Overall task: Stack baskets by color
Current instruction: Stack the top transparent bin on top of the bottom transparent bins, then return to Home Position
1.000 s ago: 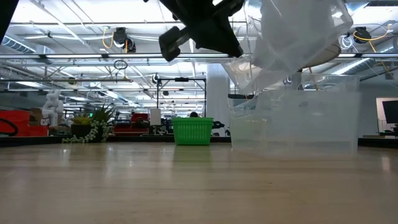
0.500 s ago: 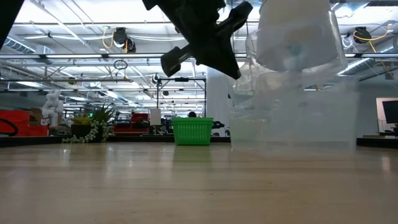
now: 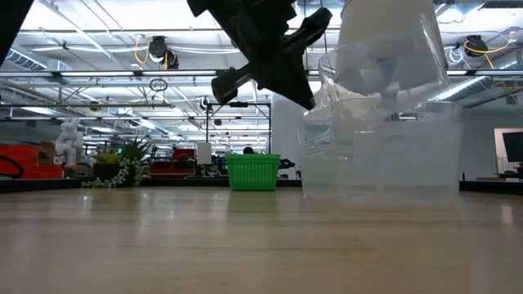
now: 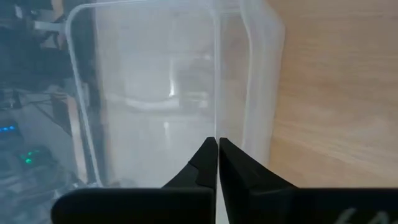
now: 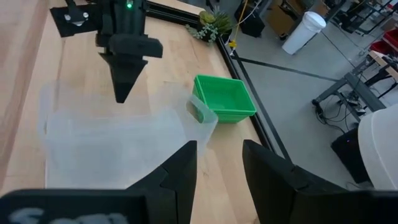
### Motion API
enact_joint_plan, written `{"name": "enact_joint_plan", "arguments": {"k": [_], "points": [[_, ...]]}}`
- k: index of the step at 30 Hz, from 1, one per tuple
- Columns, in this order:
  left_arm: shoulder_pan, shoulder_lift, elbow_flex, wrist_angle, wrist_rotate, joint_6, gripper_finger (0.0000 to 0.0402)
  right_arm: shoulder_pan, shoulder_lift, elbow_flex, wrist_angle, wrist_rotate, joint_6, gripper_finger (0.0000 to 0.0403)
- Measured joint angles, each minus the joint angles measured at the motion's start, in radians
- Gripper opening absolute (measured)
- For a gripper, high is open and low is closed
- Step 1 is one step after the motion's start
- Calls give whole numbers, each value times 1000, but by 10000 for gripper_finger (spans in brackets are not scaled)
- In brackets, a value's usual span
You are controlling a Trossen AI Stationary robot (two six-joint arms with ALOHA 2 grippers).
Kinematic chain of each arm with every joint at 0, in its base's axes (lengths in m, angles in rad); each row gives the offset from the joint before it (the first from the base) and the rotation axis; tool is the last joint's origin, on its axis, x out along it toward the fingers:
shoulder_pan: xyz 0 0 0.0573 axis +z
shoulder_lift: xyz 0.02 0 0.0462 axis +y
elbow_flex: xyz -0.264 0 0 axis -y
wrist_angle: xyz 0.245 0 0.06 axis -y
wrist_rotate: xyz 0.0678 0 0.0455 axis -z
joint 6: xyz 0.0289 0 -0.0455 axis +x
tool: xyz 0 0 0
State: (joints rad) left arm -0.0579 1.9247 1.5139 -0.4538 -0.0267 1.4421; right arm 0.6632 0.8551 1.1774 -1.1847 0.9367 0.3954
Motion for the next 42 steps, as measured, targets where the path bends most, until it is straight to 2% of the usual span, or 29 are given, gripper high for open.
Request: {"name": "enact_joint_plan", "arguments": {"k": [8,18,28,36,42], "points": [[-3,-1,0,-2,0,43,20,0,0,0,0,0,0,123],[-3,-1,0,-29,2,17,8,0,0,0,-1,0,0,123],[-4,-1,0,7,3,-59,91,0,0,0,-1,0,3,123],[-21,-15,0,59,-33,-229,144,0,-2,-67,17,5,2,123],[-57,-55,1,40,-175,-468,140,-2,-7,-180,198,35,-93,117]]}}
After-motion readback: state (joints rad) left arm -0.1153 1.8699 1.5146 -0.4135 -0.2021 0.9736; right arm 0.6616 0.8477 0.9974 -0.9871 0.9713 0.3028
